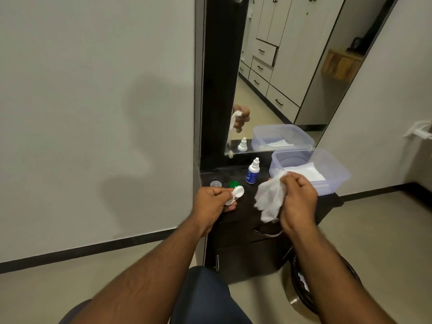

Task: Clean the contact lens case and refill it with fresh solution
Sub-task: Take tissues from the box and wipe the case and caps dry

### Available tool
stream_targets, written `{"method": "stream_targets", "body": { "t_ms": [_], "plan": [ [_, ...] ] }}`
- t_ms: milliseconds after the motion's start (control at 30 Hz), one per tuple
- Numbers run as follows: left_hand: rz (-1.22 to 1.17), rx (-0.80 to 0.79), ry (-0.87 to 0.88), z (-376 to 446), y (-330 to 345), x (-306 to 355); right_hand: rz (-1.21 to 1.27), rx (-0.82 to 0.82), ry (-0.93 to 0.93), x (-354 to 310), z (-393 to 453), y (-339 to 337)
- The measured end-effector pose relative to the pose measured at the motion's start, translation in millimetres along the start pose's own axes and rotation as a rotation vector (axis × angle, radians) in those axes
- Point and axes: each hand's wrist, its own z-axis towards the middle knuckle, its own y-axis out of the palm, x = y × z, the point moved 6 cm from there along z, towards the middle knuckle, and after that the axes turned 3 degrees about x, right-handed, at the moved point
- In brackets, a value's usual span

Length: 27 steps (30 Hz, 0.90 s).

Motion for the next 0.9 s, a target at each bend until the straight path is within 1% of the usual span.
{"method": "stream_targets", "body": {
  "t_ms": [67, 133, 200, 267, 300, 367, 533, 600, 700, 767, 833, 900],
  "plan": [
    [0.025, -0.011, 0.011, -0.7, 1.6, 1.5, -0.243, -0.131, -0.258, -28.7, 2.5, 3.6],
    [0.041, -0.020, 0.031, -1.3, 1.9, 2.2, -0.478, -0.348, -0.488, -44.0, -1.3, 18.9],
    [0.061, -0.045, 0.055, -1.1, 1.4, 2.4, -0.750, -0.571, -0.706, -41.7, -8.0, 39.4],
    [0.073, -0.078, 0.076, -2.0, 0.9, 2.7, -1.009, -0.748, -0.899, -23.3, -12.5, 56.9],
    [0.086, -0.092, 0.084, -2.1, 1.0, 2.2, -1.107, -0.812, -0.983, -13.2, -13.0, 62.9],
    [0.121, -0.103, 0.093, -2.3, 1.4, 1.9, -1.210, -0.875, -1.102, -2.4, -13.4, 69.9],
    [0.142, -0.086, 0.060, 1.6, 3.2, -0.3, -1.257, -0.989, -1.191, -0.7, -17.4, 73.7],
    [0.153, -0.090, 0.044, 3.4, 3.4, -1.4, -1.313, -1.045, -1.216, 1.7, -20.6, 75.0],
    [0.121, -0.092, 0.019, 3.9, 2.6, -1.6, -1.398, -1.078, -1.279, 3.5, -23.4, 80.5],
    [0.099, -0.083, 0.009, 2.7, 2.1, -0.8, -1.445, -1.070, -1.291, 5.2, -24.7, 83.9],
    [0.070, -0.069, 0.005, 2.0, 2.2, -0.8, -1.431, -1.018, -1.261, 6.0, -22.3, 83.3],
    [0.031, -0.055, 0.002, 0.7, 3.3, -0.1, -1.352, -0.919, -1.141, 7.0, -15.0, 77.2]
  ]
}}
